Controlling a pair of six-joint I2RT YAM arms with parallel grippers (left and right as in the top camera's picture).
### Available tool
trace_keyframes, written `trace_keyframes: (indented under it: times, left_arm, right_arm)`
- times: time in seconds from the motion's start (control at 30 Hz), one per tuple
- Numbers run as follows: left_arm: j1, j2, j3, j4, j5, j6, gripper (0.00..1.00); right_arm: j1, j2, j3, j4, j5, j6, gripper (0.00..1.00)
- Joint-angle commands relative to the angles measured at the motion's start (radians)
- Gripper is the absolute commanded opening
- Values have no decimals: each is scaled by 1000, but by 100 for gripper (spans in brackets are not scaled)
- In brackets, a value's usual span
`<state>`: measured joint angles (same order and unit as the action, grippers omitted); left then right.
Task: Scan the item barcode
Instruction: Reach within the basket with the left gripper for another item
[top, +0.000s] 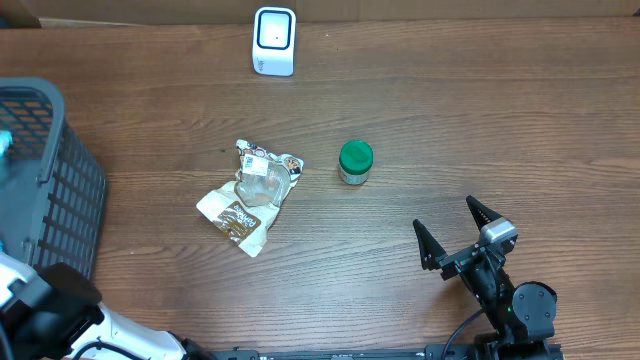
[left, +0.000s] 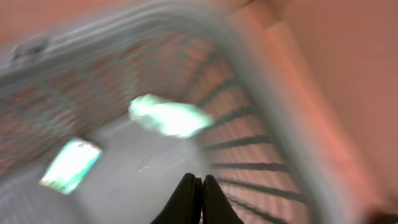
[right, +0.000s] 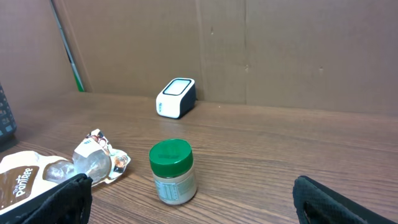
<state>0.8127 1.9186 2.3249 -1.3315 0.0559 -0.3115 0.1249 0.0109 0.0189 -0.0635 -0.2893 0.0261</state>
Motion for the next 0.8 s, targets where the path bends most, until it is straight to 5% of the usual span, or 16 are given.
trace_keyframes:
  times: [0.0,0.3,0.6,0.77]
  left_arm:
    - [-87,-19,258,-66,238,-51,4]
    - [-283,-24,314,-172,12,-31,4]
    - [-185,-15,203,-202,-86,-55,44]
    - [-93,-14,81,-183,-89,-54,43]
  right_arm:
    - [-3,-8,-10,7,-4,-1,100]
    - [-3,-8,-10,7,-4,-1,100]
    - [-3,-8,-10,7,-4,-1,100]
    - [-3,-8,-10,7,-4,-1,100]
